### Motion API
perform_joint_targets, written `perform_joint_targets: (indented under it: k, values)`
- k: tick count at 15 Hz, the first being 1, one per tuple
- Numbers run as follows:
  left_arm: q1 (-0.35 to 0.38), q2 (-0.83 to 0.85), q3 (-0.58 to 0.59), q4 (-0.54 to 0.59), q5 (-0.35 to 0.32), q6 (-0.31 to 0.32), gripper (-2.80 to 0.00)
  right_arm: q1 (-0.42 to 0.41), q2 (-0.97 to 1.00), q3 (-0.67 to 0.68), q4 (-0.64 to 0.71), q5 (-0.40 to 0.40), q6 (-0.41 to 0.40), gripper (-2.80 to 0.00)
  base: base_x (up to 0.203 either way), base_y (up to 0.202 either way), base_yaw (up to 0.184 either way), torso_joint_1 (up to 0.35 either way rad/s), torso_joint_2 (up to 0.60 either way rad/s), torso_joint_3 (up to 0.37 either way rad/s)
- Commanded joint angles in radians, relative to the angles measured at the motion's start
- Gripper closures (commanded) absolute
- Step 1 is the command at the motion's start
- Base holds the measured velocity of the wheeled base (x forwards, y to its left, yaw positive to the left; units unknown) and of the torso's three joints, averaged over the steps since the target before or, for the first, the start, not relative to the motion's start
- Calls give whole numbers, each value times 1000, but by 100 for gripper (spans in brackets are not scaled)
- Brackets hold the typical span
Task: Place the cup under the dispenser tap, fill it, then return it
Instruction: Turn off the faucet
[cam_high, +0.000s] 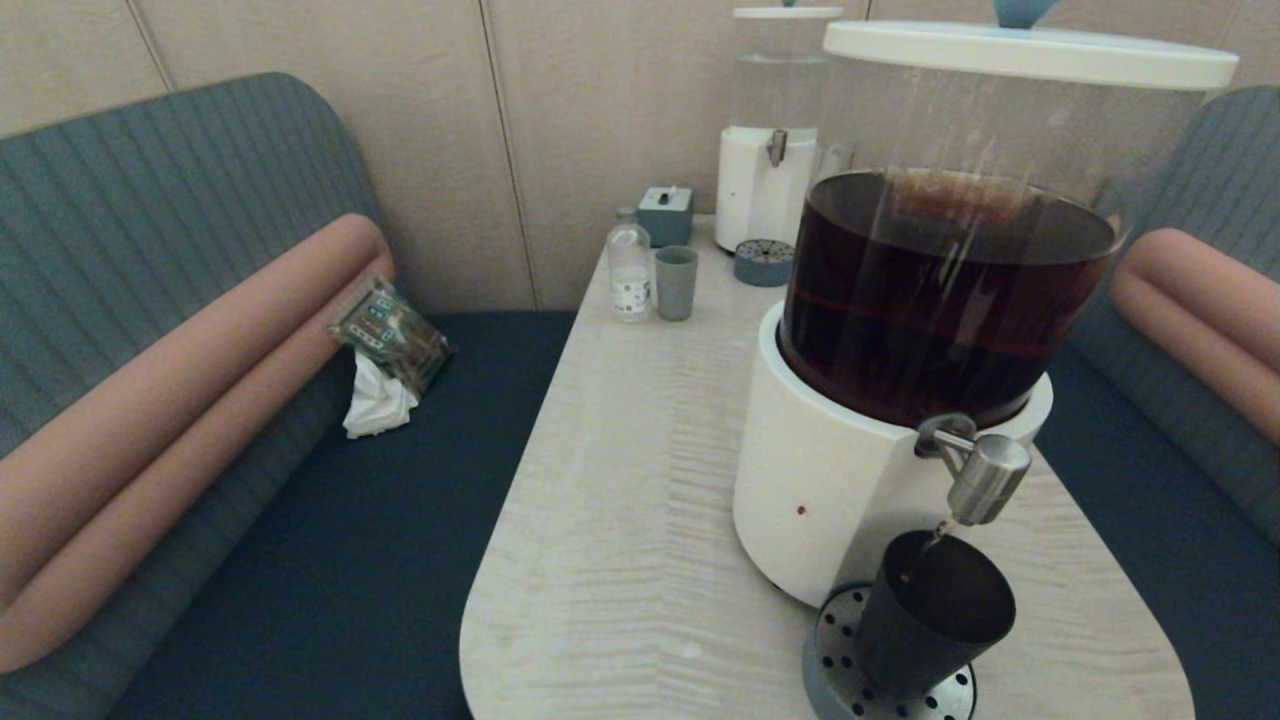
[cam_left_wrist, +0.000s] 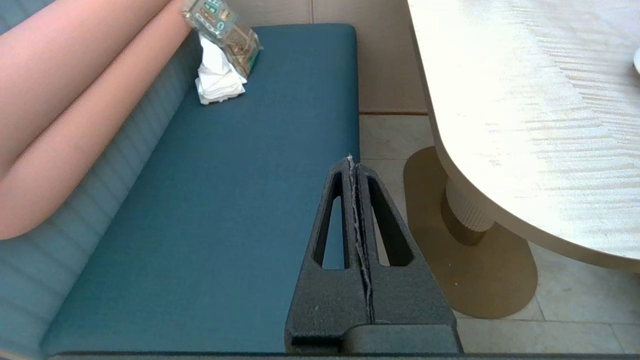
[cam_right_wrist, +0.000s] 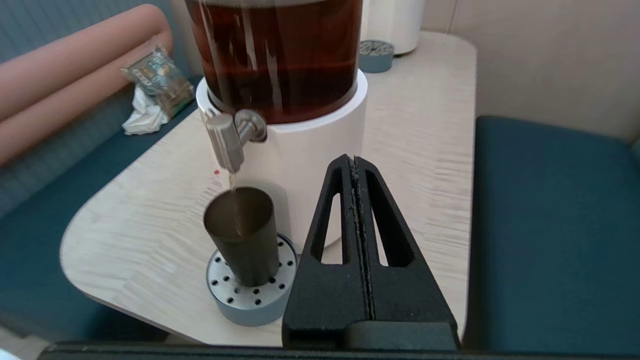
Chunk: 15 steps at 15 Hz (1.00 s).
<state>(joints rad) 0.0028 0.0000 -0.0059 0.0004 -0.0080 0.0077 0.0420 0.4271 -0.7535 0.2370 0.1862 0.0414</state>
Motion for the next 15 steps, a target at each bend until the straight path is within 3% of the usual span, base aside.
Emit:
perform_joint_targets:
  k: [1,8,15]
  values:
    - [0,2,0,0,0,0,0,-11,-70,27,-1,2,-6,0,0,0,0,0,0,0]
    - [0,2,0,0,0,0,0,-44,-220,37,8,1,-30,0,0,0,0,0,0,0]
    - [0,2,0,0,0,0,0,-42,-427,188,-1,-52,-99,0,0,0,0,0,0,0]
